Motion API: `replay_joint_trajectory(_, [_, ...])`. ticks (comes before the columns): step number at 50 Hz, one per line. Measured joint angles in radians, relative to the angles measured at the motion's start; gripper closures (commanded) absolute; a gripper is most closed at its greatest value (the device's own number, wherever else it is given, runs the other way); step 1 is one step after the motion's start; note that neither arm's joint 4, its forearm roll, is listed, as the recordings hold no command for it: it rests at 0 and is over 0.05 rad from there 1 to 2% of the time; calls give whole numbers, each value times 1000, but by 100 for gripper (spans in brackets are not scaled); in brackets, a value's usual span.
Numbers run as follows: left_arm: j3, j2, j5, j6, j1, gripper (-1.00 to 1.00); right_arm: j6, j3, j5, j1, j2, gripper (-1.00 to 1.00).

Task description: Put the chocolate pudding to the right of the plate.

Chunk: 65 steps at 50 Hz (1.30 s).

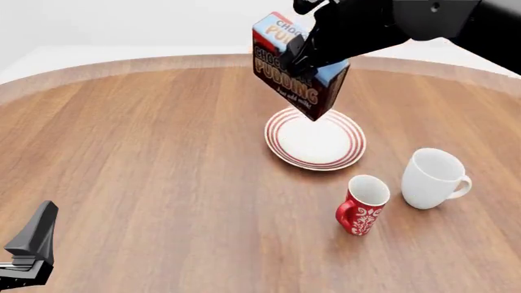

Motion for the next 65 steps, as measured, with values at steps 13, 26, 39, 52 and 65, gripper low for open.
replay_joint_trajectory(13, [0, 0, 0, 0, 0, -100, -4, -121, 41, -71, 68, 100])
replay_joint_trajectory(26, [0, 0, 0, 0, 0, -100, -3, -284, 104, -138, 155, 100])
replay_joint_trajectory(39, [0, 0, 0, 0, 0, -100, 2, -488, 178, -218, 278, 100])
replay_joint_trajectory(52, [0, 0, 0, 0, 0, -100, 34, -747, 289, -300, 420, 100])
replay_joint_trajectory(65, [0, 0, 0, 0, 0, -100, 82, -986, 397, -376, 581, 100])
